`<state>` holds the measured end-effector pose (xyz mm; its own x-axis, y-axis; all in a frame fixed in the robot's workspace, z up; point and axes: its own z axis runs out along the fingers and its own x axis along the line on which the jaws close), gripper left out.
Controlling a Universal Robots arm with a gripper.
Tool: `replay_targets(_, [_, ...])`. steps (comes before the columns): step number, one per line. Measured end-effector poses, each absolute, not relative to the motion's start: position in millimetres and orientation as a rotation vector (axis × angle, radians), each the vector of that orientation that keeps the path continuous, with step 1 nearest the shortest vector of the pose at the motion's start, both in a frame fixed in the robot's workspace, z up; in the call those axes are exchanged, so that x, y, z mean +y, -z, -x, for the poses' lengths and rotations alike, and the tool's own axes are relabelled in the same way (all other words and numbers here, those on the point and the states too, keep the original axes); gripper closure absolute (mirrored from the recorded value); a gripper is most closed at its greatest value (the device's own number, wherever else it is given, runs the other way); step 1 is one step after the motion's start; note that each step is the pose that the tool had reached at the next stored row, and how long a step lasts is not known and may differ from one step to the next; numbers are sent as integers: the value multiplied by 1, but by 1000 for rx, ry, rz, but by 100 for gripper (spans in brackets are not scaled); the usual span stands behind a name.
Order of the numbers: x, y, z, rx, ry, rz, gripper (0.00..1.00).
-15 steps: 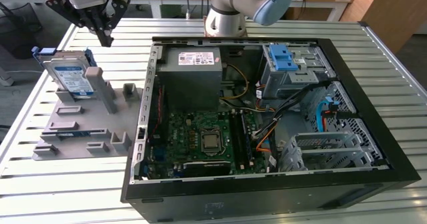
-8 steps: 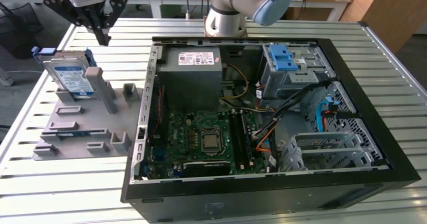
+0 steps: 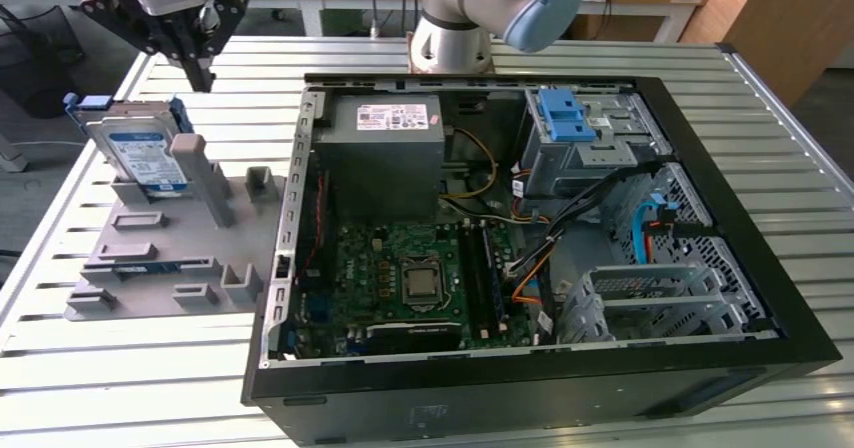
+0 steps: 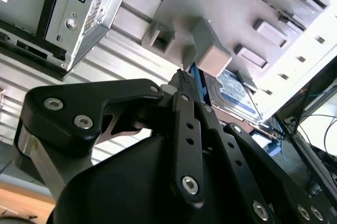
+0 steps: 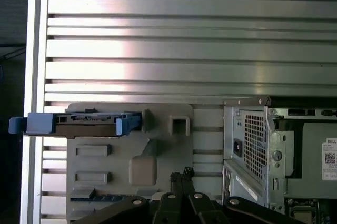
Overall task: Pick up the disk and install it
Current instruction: 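Reach for the disk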
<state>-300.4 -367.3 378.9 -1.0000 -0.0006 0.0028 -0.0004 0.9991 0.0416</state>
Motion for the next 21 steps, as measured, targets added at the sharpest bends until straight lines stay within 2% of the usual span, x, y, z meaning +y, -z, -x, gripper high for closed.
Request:
replay_targets(6, [-357,-377,310,-3138,58,1,89])
replay_targets(21, [-356,-372,331,-3137,58,36,89])
